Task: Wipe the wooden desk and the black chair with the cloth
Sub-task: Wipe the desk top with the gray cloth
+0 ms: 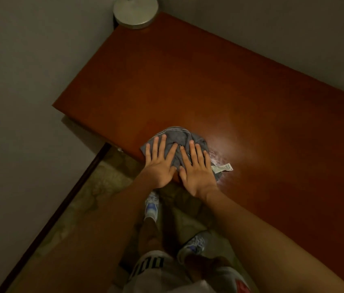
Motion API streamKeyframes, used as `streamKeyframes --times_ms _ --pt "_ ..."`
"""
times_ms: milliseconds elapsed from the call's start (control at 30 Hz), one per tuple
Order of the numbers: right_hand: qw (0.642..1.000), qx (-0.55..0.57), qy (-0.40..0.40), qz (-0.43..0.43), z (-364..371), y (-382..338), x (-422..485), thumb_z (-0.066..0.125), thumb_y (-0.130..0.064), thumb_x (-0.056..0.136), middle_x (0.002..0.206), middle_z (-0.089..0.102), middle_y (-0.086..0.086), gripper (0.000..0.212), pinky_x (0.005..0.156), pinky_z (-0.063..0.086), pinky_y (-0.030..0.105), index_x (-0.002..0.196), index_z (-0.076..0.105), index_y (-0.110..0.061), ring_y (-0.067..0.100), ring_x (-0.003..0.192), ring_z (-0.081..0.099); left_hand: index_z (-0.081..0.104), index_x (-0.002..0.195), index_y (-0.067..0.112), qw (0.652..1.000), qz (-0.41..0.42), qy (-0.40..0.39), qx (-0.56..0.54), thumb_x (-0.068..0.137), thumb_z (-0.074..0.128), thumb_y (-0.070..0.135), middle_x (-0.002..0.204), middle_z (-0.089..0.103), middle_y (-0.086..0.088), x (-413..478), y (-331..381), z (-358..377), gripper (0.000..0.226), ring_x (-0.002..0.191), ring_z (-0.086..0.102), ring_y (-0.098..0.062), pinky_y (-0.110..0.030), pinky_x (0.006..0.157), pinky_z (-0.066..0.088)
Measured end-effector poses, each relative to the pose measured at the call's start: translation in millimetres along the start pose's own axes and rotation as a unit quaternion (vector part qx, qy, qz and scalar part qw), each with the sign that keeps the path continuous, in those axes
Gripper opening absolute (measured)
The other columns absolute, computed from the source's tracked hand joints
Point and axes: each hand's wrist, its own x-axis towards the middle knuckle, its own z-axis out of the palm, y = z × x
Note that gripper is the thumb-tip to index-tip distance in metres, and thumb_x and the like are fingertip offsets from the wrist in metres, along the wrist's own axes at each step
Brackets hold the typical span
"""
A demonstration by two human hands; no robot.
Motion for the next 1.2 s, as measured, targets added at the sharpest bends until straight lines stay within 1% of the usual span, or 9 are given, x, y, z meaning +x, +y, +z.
streamKeyframes --times_ms 200,267,367,500,633,767,900,1067,1200 --pt "0.999 0.005 0.02 0.049 13.1 59.5 -69.3 -0.002 -0.051 0.098 0.161 -0.029 0.008 0.066 0.124 -0.006 0.048 0.157 -0.016 -0.022 0.025 0.15 -0.026 -0.019 0.156 0.024 0.998 0.05 -0.019 0.028 0.104 0.031 0.046 0.152 -0.045 -0.013 -12.7 81.7 15.3 0.076 0.142 -0.039 -0.036 -0.057 0.117 -0.019" --pt "0.997 0.013 0.031 0.073 17.6 72.4 -92.4 0.003 -0.05 0.1 0.163 -0.023 0.01 0.067 0.124 0.0 0.05 0.158 -0.01 -0.02 0.027 0.151 -0.02 -0.021 0.156 0.023 0.996 0.067 -0.033 0.039 0.105 0.029 0.046 0.149 -0.047 -0.013 -17.5 106.0 20.4 0.075 0.14 -0.041 -0.036 -0.058 0.116 -0.02" --pt "0.994 0.009 0.03 0.105 22.6 97.9 -122.8 0.006 -0.05 0.101 0.164 -0.02 0.011 0.066 0.123 0.003 0.051 0.159 -0.008 -0.019 0.027 0.152 -0.018 -0.027 0.152 0.024 0.993 0.084 -0.049 0.061 0.105 0.027 0.048 0.144 -0.051 -0.014 -17.0 143.2 31.3 0.076 0.135 -0.046 -0.036 -0.058 0.113 -0.024" --pt "0.991 0.007 0.032 0.129 26.0 110.0 -135.5 0.01 -0.05 0.103 0.166 -0.013 0.013 0.065 0.121 0.006 0.052 0.16 0.0 -0.02 0.027 0.153 -0.012 -0.029 0.15 0.024 0.99 0.094 -0.057 0.092 0.104 0.029 0.05 0.145 -0.05 -0.016 -10.9 157.4 31.7 0.079 0.136 -0.045 -0.038 -0.059 0.111 -0.025" --pt "0.988 0.013 0.037 0.153 25.9 107.3 -133.9 0.014 -0.049 0.103 0.166 -0.007 0.014 0.064 0.12 0.01 0.052 0.16 0.003 -0.02 0.028 0.154 -0.005 -0.023 0.154 0.024 0.988 0.108 -0.056 0.092 0.103 0.03 0.05 0.144 -0.054 -0.013 -5.0 156.0 33.3 0.078 0.134 -0.05 -0.036 -0.055 0.104 -0.034" --pt "0.971 0.027 0.058 0.229 21.4 115.7 -123.0 0.014 -0.046 0.103 0.166 -0.006 0.015 0.064 0.122 0.005 0.051 0.16 0.002 -0.02 0.029 0.154 -0.006 -0.016 0.157 0.025 0.978 0.186 -0.032 0.092 0.102 0.028 0.044 0.15 -0.049 -0.01 27.3 170.2 19.7 0.073 0.136 -0.048 -0.031 -0.057 0.113 -0.025" --pt "0.955 0.04 0.083 0.281 19.1 141.6 -114.1 0.014 -0.044 0.103 0.166 -0.004 0.016 0.063 0.122 0.003 0.051 0.16 0.002 -0.021 0.03 0.154 -0.003 -0.008 0.159 0.025 0.963 0.247 -0.009 0.109 0.089 0.01 0.05 0.157 -0.039 -0.011 59.4 195.9 6.6 0.077 0.141 -0.042 -0.033 -0.057 0.116 -0.021" --pt "0.95 0.046 0.076 0.299 8.3 187.1 -120.6 0.012 -0.046 0.101 0.165 -0.008 0.014 0.064 0.122 -0.002 0.048 0.16 0.001 -0.023 0.028 0.154 -0.006 -0.011 0.159 0.025 0.957 0.268 -0.022 0.114 0.101 0.032 0.047 0.156 -0.041 -0.011 80.9 242.0 -2.7 0.075 0.141 -0.042 -0.034 -0.057 0.116 -0.02" --pt "0.948 0.073 0.05 0.304 -10.4 234.5 -132.2 -0.005 -0.052 0.093 0.161 -0.026 0.009 0.068 0.122 -0.013 0.044 0.156 -0.015 -0.027 0.024 0.151 -0.02 -0.013 0.158 0.026 0.959 0.261 -0.024 0.11 0.102 0.034 0.047 0.155 -0.043 -0.012 96.2 291.7 -4.3 0.076 0.141 -0.042 -0.035 -0.058 0.117 -0.019"
